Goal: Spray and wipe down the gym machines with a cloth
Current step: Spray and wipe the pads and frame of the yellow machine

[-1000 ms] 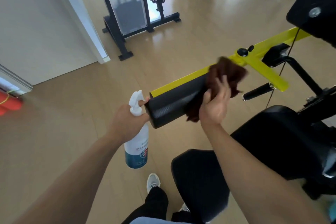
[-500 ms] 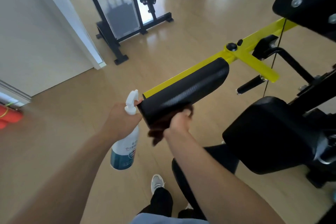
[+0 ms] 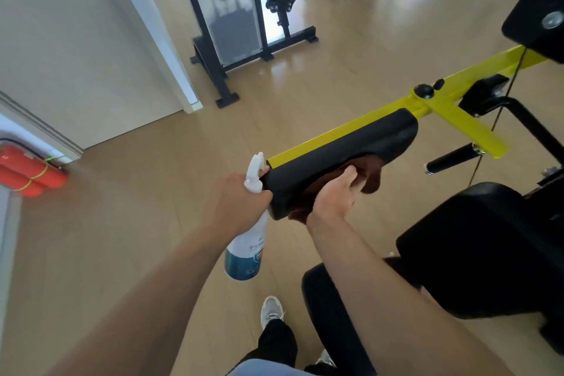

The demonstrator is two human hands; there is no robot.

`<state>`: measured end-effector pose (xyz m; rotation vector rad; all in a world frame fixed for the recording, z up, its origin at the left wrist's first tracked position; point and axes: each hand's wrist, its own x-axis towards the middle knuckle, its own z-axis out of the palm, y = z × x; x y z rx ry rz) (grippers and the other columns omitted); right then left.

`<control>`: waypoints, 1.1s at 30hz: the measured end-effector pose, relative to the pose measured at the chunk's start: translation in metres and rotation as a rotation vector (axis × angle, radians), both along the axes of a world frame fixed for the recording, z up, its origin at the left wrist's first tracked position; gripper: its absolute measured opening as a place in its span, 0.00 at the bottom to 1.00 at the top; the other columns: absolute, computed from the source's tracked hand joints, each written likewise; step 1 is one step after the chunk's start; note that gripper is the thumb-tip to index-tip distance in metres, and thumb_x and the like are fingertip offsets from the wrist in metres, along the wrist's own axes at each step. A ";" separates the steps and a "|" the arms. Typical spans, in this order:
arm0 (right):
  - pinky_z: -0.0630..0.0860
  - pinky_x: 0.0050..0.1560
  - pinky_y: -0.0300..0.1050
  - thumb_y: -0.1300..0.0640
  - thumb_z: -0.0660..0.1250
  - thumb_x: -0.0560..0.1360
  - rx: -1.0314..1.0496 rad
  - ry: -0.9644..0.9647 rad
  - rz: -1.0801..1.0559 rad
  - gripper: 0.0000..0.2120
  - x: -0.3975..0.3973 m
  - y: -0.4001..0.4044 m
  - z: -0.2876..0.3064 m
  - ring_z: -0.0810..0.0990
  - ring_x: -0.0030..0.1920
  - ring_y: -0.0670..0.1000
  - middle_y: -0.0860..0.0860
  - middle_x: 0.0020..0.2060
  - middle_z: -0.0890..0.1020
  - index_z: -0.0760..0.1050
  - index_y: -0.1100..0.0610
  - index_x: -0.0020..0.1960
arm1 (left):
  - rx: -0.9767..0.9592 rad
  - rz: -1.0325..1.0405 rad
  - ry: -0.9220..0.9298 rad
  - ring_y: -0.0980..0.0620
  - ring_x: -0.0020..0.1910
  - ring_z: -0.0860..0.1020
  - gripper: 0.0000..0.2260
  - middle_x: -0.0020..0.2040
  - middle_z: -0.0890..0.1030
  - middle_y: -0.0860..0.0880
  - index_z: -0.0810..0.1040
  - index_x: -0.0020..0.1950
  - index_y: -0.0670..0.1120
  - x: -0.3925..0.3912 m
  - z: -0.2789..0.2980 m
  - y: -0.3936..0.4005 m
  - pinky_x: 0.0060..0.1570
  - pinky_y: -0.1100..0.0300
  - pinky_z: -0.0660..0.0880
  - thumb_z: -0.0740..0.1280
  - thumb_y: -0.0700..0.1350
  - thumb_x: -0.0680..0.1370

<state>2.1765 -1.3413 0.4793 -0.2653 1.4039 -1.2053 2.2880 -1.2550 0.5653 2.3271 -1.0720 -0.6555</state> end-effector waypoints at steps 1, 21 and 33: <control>0.74 0.67 0.66 0.35 0.57 0.76 0.066 -0.059 0.051 0.28 0.012 0.022 -0.001 0.77 0.62 0.61 0.50 0.68 0.76 0.62 0.33 0.76 | 0.007 0.009 0.001 0.48 0.30 0.70 0.14 0.29 0.71 0.47 0.69 0.31 0.44 0.001 0.000 0.000 0.31 0.57 0.65 0.71 0.43 0.73; 0.58 0.81 0.53 0.52 0.59 0.82 -1.019 0.777 0.536 0.20 0.001 0.049 -0.019 0.63 0.80 0.54 0.45 0.72 0.76 0.76 0.52 0.71 | -0.024 0.001 0.213 0.46 0.39 0.79 0.08 0.41 0.82 0.44 0.82 0.49 0.44 0.017 -0.010 0.008 0.39 0.54 0.75 0.71 0.46 0.73; 0.78 0.57 0.58 0.40 0.53 0.76 -0.606 1.090 0.390 0.28 -0.077 -0.114 0.013 0.81 0.58 0.63 0.61 0.54 0.84 0.82 0.61 0.54 | -0.040 -0.011 0.277 0.42 0.50 0.82 0.11 0.54 0.85 0.47 0.78 0.50 0.61 0.022 -0.008 0.016 0.52 0.40 0.81 0.70 0.50 0.70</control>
